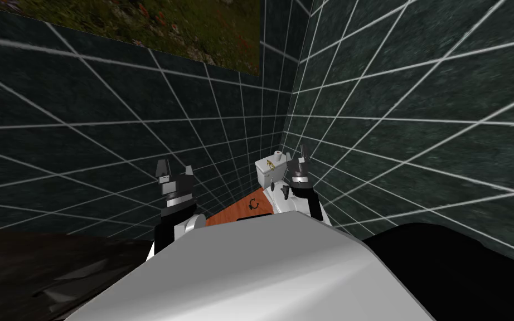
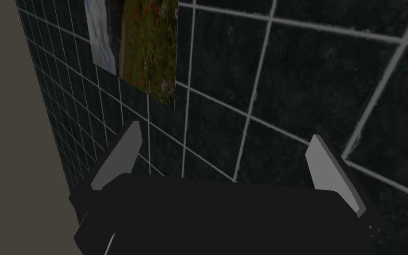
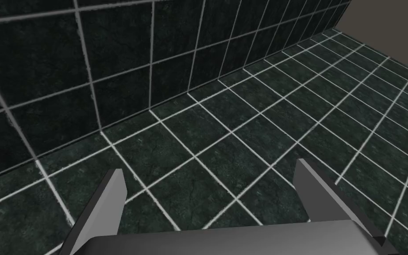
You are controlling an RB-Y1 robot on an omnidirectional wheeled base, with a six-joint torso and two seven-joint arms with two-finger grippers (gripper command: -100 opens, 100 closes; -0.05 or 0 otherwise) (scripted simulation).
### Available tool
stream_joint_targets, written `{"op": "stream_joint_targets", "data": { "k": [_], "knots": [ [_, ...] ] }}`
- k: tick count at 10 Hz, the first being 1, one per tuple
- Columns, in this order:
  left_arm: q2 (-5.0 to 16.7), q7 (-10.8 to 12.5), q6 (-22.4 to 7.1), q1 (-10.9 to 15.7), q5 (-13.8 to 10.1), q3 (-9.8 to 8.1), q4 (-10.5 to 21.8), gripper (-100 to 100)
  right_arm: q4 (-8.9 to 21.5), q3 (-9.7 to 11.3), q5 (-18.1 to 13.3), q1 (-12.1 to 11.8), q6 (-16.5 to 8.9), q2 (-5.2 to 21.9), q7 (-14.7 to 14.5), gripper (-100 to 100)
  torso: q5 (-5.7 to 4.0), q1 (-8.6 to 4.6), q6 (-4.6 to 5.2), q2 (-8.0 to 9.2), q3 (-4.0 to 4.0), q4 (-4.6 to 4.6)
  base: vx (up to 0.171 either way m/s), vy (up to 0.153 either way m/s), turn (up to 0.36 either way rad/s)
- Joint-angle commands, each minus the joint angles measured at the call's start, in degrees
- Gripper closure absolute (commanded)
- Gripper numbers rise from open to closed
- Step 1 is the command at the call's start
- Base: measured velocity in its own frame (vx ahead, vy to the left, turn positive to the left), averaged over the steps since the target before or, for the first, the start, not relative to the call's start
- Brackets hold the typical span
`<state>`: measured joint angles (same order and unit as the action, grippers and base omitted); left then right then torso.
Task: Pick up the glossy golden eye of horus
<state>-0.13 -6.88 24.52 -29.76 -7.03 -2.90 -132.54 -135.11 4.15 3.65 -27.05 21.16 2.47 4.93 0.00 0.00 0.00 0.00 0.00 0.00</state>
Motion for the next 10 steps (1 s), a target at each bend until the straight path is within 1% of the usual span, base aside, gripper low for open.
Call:
{"op": "stream_joint_targets", "data": {
  "k": [1,3,6,7,8,9,10],
  "knots": [
    [0.0,0.0,0.0,0.0,0.0,0.0,0.0,0,0.13,1.07,0.75,-0.23,-0.07,2.29,-0.07,-100,0.0,0.0,0.0,0.0,0.0,0.0,-0.017,-0.004,0.114],
    [0.0,0.0,0.0,0.01,0.0,0.0,0.0,0,0.3,2.64,1.86,-0.58,-0.17,5.24,-0.17,-100,-0.01,-0.06,-0.01,0.1,0.06,0.02,-0.034,-0.014,0.102],
    [0.0,0.0,0.0,0.01,0.0,0.0,0.0,0,0.72,6.02,4.25,-1.33,-0.4,10.62,-0.37,-100,-0.02,-0.1,-0.02,0.17,0.1,0.04,-0.044,-0.02,0.145],
    [0.0,0.0,0.0,0.01,0.0,0.0,0.0,0,0.72,6.02,4.25,-1.33,-0.4,11.42,-0.37,-100,-0.02,-0.1,-0.01,0.18,0.1,0.04,-0.031,-0.012,0.054],
    [0.0,0.0,0.0,0.0,0.0,0.0,0.0,0,0.91,7.37,5.2,-1.62,-0.5,13.68,-0.44,-100,-0.02,-0.07,0.01,0.14,0.08,0.03,-0.024,-0.002,0.128],
    [0.0,0.0,0.0,0.01,0.0,0.0,0.0,0,1.14,8.81,6.22,-1.94,-0.61,15.35,-0.51,-100,-0.01,-0.04,-0.01,0.11,0.06,0.03,-0.034,-0.011,0.191],
    [0.0,0.0,0.0,0.01,0.0,0.0,0.0,0,1.14,8.81,6.22,-1.94,-0.61,16.61,-0.51,-100,-0.01,-0.06,-0.02,0.12,0.07,0.03,-0.03,-0.015,0.064]
  ]
}}
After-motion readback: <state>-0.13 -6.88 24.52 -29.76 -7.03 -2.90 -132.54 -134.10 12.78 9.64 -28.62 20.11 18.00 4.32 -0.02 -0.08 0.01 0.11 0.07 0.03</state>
